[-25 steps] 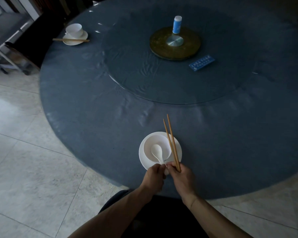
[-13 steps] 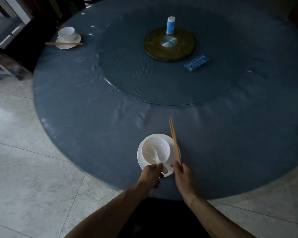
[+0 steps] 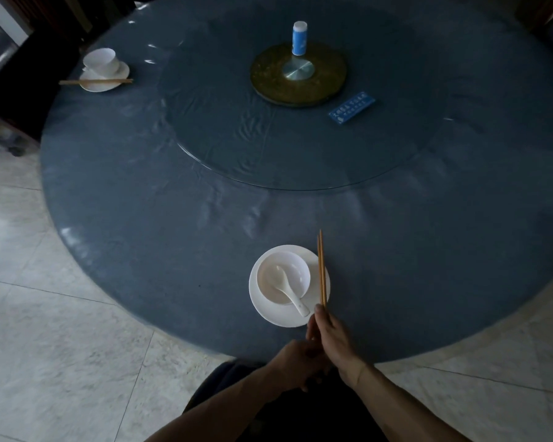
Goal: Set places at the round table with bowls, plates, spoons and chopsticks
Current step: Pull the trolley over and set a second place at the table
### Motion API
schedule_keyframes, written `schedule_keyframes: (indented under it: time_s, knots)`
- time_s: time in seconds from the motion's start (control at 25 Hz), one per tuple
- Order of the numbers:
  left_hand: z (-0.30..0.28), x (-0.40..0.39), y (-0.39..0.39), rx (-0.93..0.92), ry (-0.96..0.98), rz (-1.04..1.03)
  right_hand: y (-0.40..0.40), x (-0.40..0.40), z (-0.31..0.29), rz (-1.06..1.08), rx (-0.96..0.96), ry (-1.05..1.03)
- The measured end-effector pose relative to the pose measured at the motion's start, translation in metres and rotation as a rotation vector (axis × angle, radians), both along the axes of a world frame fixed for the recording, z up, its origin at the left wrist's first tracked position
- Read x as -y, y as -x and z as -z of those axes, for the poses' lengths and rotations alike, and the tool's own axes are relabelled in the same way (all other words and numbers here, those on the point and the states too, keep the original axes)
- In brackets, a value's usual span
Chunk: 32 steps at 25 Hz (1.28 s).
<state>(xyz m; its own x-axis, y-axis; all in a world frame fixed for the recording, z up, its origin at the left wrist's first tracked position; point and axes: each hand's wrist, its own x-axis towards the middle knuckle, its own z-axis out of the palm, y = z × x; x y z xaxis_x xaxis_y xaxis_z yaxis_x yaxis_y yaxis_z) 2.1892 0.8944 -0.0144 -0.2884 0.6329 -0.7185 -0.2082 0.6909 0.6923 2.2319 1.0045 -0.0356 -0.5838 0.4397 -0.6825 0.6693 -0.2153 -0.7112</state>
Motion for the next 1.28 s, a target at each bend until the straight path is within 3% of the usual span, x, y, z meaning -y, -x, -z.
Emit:
schedule_keyframes:
  time_s: [0.16,0.68,1.28]
  knots:
    - [0.007,0.003,-0.004,0.027,0.054,-0.152,-0.003,-0.002,0.006,-0.057,0.029,0.020]
    - [0.024,0.004,0.014,0.095,0.137,-0.325,-0.029,-0.010,0.021,-0.155,0.037,-0.133]
    - [0.022,0.007,0.015,-0.017,0.148,-0.258,-0.025,-0.010,0.025,-0.118,0.009,-0.103]
